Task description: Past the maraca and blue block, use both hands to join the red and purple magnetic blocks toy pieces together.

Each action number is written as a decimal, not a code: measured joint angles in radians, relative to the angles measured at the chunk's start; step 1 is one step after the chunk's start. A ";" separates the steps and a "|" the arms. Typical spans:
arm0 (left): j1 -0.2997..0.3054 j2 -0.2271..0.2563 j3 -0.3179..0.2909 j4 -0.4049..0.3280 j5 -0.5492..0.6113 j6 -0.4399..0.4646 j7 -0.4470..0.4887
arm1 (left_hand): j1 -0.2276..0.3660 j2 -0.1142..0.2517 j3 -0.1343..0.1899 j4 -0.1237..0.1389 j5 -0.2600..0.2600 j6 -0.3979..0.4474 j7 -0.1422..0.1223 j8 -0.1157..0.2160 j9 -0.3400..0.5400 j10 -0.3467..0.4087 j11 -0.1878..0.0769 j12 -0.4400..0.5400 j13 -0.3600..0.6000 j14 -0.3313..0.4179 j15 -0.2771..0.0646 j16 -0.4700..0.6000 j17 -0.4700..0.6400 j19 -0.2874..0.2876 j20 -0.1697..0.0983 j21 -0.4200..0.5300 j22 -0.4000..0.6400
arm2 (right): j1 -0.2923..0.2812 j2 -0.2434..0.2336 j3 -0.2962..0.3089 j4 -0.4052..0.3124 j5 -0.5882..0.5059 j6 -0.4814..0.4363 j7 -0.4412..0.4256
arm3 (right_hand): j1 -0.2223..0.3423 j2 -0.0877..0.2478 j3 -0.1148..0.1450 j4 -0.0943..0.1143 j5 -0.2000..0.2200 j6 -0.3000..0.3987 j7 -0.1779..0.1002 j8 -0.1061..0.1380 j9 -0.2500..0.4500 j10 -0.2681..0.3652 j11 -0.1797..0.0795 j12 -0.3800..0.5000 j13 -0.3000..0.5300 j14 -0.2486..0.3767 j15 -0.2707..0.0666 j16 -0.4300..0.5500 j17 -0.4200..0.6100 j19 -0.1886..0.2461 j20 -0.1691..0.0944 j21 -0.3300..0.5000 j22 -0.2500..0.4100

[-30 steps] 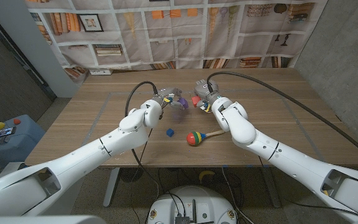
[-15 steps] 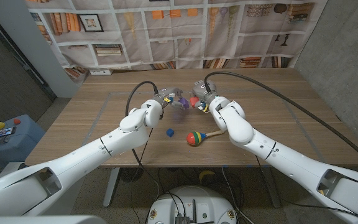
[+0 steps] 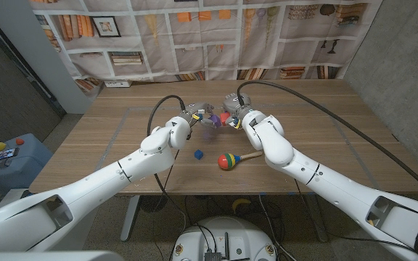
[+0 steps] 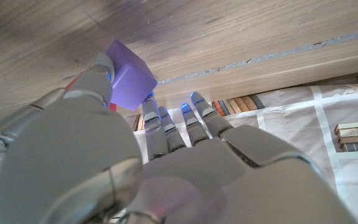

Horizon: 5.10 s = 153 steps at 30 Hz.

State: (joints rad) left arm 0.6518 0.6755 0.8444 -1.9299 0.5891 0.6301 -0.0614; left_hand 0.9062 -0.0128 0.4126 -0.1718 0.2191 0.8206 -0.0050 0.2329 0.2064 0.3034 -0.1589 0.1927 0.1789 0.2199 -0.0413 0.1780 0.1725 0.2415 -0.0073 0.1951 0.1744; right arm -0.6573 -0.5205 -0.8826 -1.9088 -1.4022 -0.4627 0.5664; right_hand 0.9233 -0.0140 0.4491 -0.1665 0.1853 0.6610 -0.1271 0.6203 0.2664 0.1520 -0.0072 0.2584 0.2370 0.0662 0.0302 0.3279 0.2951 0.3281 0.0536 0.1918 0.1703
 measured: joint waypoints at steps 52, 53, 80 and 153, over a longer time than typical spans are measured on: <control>-0.005 -0.014 0.005 0.014 -0.004 -0.016 0.022 | 0.023 0.016 -0.006 -0.007 0.004 0.000 0.000 -0.010 0.000 0.005 0.005 0.000 0.000 0.004 0.004 0.000 0.000 0.000 0.000 0.000 0.000 | 0.010 0.024 -0.010 -0.028 -0.005 -0.013 0.092 | 0.004 -0.008 -0.054 0.006 -0.001 -0.124 0.018 -0.026 -0.018 -0.050 0.055 -0.038 -0.002 -0.038 0.046 -0.019 0.005 -0.040 0.040 -0.004 0.000; -0.004 -0.014 0.005 0.014 -0.005 -0.018 0.022 | 0.023 0.016 -0.006 -0.007 0.004 0.000 0.000 -0.011 0.000 0.005 0.005 0.000 0.000 0.004 0.004 0.000 0.000 0.000 0.000 0.000 0.000 | 0.010 0.025 -0.011 -0.028 -0.007 -0.013 0.096 | 0.003 -0.010 -0.055 0.005 -0.004 -0.139 0.020 -0.031 -0.019 -0.053 0.055 -0.038 -0.002 -0.043 0.051 -0.022 0.005 -0.041 0.041 -0.004 0.000; -0.008 -0.014 0.002 0.028 -0.016 -0.019 0.023 | 0.023 0.016 -0.011 -0.002 0.008 0.000 0.000 -0.012 0.007 0.005 0.005 0.000 0.000 0.004 0.004 0.000 0.000 0.004 0.004 0.000 0.000 | 0.026 0.037 -0.008 -0.010 -0.026 -0.016 0.150 | -0.019 -0.032 -0.077 0.011 -0.004 -0.454 0.098 -0.145 -0.017 -0.174 0.105 -0.059 0.012 -0.106 0.095 -0.064 0.009 -0.088 0.059 -0.004 0.000; -0.169 0.101 0.043 -0.051 0.188 0.032 -0.438 | 0.032 0.020 -0.018 -0.001 0.012 0.000 0.000 -0.025 0.005 -0.007 0.011 -0.004 0.000 0.004 0.004 0.000 0.000 0.000 0.008 0.000 0.000 | 0.037 -0.138 0.158 -0.029 0.626 -0.112 -0.058 | -0.184 -0.028 -0.137 0.063 0.016 -0.613 0.127 -0.255 -0.034 -0.248 0.141 -0.035 0.017 -0.174 0.136 -0.093 0.014 -0.159 0.091 -0.003 -0.003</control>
State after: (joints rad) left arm 0.4833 0.7763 0.8875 -1.9809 0.7767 0.6619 -0.4996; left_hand 0.9384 0.0073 0.3944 -0.1731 0.2310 0.8205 -0.0049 0.2076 0.2117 0.2960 -0.1480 0.1885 0.1790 0.2235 -0.0376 0.1780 0.1726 0.2411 0.0003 0.1951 0.1744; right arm -0.6199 -0.6588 -0.7250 -1.9378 -0.7760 -0.5750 0.5084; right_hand 0.7392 -0.0417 0.3119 -0.1033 0.2010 0.0483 -0.0002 0.3657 0.2322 -0.0962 0.1340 0.2234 0.2536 -0.1082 0.1665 0.2350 0.3088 0.1695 0.1446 0.1891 0.1674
